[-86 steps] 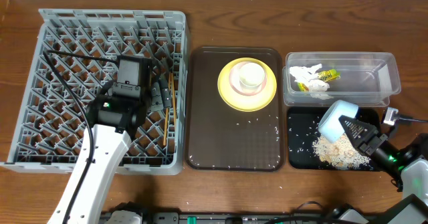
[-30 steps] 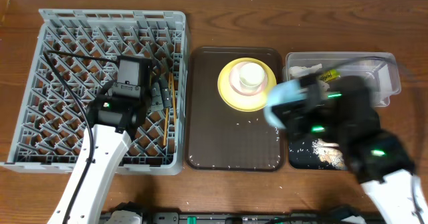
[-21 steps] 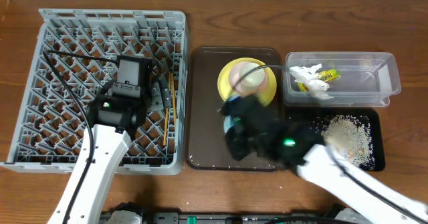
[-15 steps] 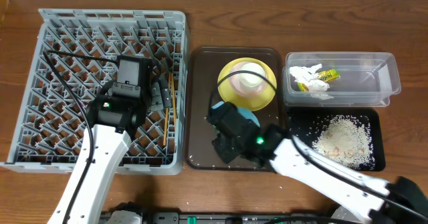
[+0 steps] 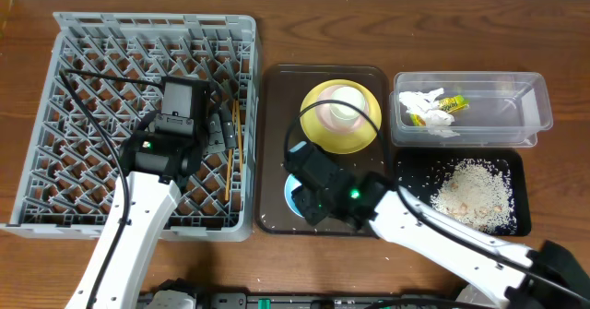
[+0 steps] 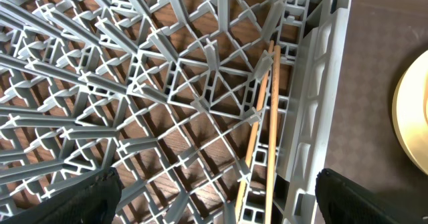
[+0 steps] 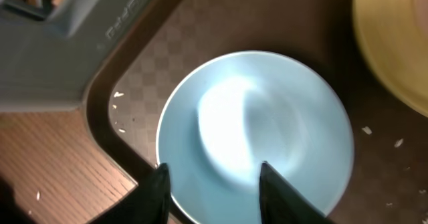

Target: Sort waste into correct bins and load items into the dishwasher

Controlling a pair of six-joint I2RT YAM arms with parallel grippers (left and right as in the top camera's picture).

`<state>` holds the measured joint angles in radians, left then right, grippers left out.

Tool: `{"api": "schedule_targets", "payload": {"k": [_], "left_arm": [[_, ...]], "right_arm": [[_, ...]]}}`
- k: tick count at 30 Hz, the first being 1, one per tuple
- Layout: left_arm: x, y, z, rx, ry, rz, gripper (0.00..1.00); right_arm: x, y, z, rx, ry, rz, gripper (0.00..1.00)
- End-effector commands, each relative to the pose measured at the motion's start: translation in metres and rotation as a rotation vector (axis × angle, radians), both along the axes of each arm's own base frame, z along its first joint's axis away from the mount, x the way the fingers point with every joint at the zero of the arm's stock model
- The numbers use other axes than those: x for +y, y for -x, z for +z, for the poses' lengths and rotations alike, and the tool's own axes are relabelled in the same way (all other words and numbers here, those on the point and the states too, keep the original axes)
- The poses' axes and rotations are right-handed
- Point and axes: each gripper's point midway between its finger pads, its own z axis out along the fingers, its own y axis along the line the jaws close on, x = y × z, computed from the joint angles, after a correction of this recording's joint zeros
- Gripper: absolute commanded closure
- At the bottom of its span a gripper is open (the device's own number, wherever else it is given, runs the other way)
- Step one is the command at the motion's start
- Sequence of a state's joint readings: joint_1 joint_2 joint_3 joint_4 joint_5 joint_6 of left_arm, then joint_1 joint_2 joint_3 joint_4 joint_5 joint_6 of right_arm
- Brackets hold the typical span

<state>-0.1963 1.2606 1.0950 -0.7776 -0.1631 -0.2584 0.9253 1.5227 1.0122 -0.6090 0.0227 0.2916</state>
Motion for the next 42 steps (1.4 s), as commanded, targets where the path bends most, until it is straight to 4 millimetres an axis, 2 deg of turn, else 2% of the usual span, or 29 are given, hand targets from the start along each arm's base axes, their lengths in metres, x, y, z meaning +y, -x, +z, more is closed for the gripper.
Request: {"api": "schedule_targets", "payload": {"k": [1, 2, 3, 4, 7, 9, 10, 11, 14, 15, 18, 22, 30, 34, 35, 37, 41, 42], "left_arm": [[0.003, 0.000, 0.000, 0.001, -0.004, 0.010, 0.07], [0.003, 0.000, 0.000, 0.001, -0.003, 0.010, 0.07], [0.003, 0.000, 0.000, 0.001, -0.004, 0.010, 0.07], [0.003, 0.000, 0.000, 0.001, -0.003, 0.010, 0.06], [0.003, 0.000, 0.000, 0.001, -0.004, 0.010, 0.06], [0.003, 0.000, 0.000, 0.001, -0.003, 0.010, 0.06], [0.003, 0.000, 0.000, 0.001, -0.004, 0.010, 0.07], [0.003, 0.000, 0.000, 0.001, -0.004, 0.010, 0.07], [0.003, 0.000, 0.000, 0.001, -0.003, 0.010, 0.07], [0.003, 0.000, 0.000, 0.001, -0.004, 0.010, 0.06], [0.003, 0.000, 0.000, 0.001, -0.004, 0.010, 0.07], [0.003, 0.000, 0.000, 0.001, -0.003, 0.010, 0.07], [0.002, -0.001, 0.000, -0.004, 0.007, 0.016, 0.07], [-0.009, -0.001, -0.001, -0.001, 0.089, 0.025, 0.06], [-0.016, 0.000, -0.002, 0.007, 0.119, 0.005, 0.07], [-0.035, 0.003, -0.003, 0.029, 0.217, -0.055, 0.00], [-0.073, 0.005, 0.006, 0.035, 0.404, -0.178, 0.01], [-0.078, 0.002, 0.010, 0.018, 0.425, -0.199, 0.20]], "right_arm": [[-0.014, -0.020, 0.041, -0.082, -0.060, -0.052, 0.57], [-0.022, -0.025, 0.051, -0.096, -0.066, -0.076, 0.56], [-0.041, -0.035, 0.071, -0.119, -0.078, -0.136, 0.51], [-0.056, -0.041, 0.082, -0.127, -0.082, -0.176, 0.51], [-0.111, -0.052, 0.101, -0.133, -0.062, -0.329, 0.49], [-0.156, -0.055, 0.107, -0.141, -0.023, -0.457, 0.37], [-0.197, -0.056, 0.111, -0.143, 0.014, -0.582, 0.25], [-0.226, -0.054, 0.113, -0.135, 0.031, -0.678, 0.23], [-0.276, -0.042, 0.113, -0.082, 0.011, -0.920, 0.21], [-0.289, -0.038, 0.113, -0.071, 0.000, -0.985, 0.01], [-0.322, -0.029, 0.113, -0.062, 0.012, -1.117, 0.01], [-0.344, -0.023, 0.110, -0.046, 0.022, -1.205, 0.01], [-0.345, -0.023, 0.110, -0.044, 0.022, -1.211, 0.01], [-0.345, -0.023, 0.110, -0.044, 0.022, -1.211, 0.01], [-0.345, -0.023, 0.110, -0.044, 0.022, -1.211, 0.01], [-0.345, -0.023, 0.110, -0.044, 0.022, -1.211, 0.01], [-0.345, -0.023, 0.110, -0.044, 0.022, -1.211, 0.01], [-0.345, -0.023, 0.110, -0.044, 0.022, -1.211, 0.01]]}}
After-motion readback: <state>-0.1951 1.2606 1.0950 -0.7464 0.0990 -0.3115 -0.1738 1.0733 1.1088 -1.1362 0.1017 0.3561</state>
